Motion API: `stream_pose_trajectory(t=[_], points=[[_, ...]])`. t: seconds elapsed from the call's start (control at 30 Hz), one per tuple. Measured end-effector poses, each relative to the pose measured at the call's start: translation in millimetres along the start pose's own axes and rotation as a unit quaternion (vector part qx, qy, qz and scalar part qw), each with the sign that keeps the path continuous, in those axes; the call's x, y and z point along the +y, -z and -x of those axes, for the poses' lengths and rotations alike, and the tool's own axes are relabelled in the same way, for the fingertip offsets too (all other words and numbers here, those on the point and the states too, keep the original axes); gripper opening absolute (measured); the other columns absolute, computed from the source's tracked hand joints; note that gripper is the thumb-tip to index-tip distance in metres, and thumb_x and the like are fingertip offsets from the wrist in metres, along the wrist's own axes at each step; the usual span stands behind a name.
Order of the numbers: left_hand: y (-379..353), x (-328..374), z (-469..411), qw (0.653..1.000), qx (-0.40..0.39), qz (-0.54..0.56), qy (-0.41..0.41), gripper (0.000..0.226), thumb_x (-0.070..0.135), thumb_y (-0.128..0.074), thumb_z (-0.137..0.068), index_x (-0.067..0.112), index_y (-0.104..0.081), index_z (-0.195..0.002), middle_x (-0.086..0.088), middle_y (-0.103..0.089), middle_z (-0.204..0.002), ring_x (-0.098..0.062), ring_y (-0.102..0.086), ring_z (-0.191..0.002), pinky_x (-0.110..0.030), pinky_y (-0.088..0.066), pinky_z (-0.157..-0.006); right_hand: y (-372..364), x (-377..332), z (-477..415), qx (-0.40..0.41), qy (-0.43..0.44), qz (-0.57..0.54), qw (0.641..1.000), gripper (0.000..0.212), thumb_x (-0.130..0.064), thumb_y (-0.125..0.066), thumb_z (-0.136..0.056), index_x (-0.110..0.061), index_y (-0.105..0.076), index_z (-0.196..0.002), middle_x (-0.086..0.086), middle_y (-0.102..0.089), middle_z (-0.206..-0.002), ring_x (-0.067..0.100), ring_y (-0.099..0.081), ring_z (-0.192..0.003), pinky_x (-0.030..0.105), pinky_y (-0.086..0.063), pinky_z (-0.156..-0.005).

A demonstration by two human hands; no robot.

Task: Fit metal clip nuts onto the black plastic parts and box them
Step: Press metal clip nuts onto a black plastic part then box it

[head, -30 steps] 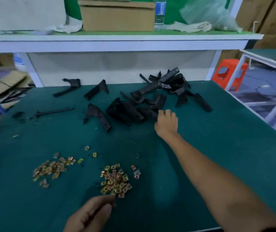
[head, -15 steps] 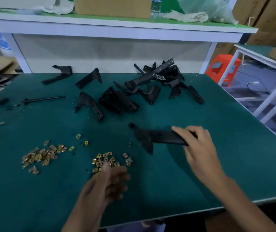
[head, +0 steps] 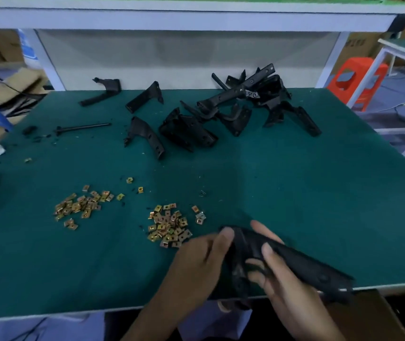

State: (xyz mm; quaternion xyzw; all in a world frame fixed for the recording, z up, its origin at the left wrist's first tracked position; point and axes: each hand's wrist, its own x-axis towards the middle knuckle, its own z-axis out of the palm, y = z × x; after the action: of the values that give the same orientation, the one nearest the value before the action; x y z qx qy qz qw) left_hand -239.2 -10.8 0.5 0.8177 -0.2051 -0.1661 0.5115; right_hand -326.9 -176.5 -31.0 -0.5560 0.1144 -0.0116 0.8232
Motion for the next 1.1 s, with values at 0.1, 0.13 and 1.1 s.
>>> stream_pose_trajectory(t=[0.1, 0.13, 1.1], points=[[21.0, -17.9, -34.9, 0.952, 0.169, -0.246, -0.074, 0.035, 0.037, -0.042, -0.106, 0.019, -0.072, -0.106, 0.004, -0.066, -0.092, -0.019, -0.057, -0.089, -0.033, -0.044, -0.082, -12.6, -6.6, -25.6, 0.076, 0.035, -0.096, 0.992, 0.046, -0.037, -0.071, -0.091, -0.032, -0.063, -0.136, 0.016, -0.071, -0.120, 0.019, -0.070, -0.086, 0.031, -0.059, -0.068], [26.5, -23.7, -46.3, 0.935, 0.174, -0.303, -0.060, 0.030, 0.030, -0.046, -0.106, 0.019, -0.068, -0.124, -0.002, -0.064, -0.106, -0.024, -0.053, -0.099, -0.034, -0.043, -0.088, -16.2, -8.1, -30.4, 0.084, 0.043, -0.110, 0.989, 0.045, -0.033, -0.065, -0.092, -0.030, -0.063, -0.136, 0.018, -0.071, -0.120, 0.020, -0.070, -0.085, 0.032, -0.060, -0.068], [20.2, 60.3, 17.8, 0.860, -0.043, 0.495, 0.114, 0.020, 0.027, -0.074, -0.074, 0.010, -0.079, -0.083, -0.004, -0.064, -0.074, -0.009, -0.053, -0.061, -0.018, -0.047, -0.056, -49.4, -54.7, -18.9, -0.002, 0.140, -0.164, 0.976, 0.069, -0.028, -0.092, -0.069, -0.031, -0.064, -0.133, 0.014, -0.071, -0.124, 0.025, -0.073, -0.101, 0.034, -0.061, -0.077]])
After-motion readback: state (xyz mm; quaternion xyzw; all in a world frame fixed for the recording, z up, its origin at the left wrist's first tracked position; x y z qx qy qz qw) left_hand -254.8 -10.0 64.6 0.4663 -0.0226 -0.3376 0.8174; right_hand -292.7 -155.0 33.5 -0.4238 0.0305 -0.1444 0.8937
